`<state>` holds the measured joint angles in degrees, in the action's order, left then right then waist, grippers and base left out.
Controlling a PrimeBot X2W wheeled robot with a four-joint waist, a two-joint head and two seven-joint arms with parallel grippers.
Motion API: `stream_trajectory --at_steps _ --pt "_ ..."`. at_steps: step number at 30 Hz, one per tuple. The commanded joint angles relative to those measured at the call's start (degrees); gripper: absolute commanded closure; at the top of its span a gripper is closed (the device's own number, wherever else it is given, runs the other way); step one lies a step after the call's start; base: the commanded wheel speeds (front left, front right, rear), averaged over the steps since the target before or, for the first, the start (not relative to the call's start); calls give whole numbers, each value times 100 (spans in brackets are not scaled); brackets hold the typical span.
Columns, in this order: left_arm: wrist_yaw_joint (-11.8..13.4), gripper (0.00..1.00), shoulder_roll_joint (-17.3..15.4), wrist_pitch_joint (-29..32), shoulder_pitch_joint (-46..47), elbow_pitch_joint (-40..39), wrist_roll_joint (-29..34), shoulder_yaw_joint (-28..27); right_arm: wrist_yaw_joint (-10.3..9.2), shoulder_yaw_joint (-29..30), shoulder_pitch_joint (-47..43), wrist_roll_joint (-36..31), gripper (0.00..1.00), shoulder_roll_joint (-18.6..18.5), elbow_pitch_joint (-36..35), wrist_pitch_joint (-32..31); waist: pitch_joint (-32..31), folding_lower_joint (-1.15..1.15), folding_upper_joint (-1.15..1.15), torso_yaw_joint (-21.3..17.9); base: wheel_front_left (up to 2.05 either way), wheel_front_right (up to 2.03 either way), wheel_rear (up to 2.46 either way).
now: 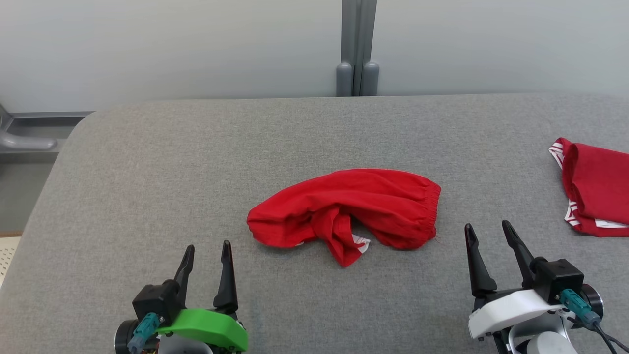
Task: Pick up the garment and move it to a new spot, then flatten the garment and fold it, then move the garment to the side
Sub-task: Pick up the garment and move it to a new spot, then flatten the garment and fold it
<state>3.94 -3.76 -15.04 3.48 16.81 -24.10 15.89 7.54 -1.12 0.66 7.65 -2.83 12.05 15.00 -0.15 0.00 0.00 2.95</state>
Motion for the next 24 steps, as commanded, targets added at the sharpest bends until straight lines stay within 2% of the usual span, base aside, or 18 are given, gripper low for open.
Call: stream_trajectory --at_steps 1,15,19,24 --pt "-46 0 19 -16 -40 -15 54 -25 -12 -11 56 40 0 -13 5 22 6 0 0 -4 0 0 0" --pt "-223 0 56 -17 148 -64 283 84 -12 46 107 11 0 -12 -66 20 112 0 0 -28 0 0 0" --pt "-386 0 71 6 341 -59 394 467 -12 66 167 -17 0 -12 -91 20 240 0 0 -74 0 0 0" --pt "-609 0 79 154 702 99 373 1298 -12 63 290 -62 0 -12 -113 20 476 0 0 -252 0 0 0"
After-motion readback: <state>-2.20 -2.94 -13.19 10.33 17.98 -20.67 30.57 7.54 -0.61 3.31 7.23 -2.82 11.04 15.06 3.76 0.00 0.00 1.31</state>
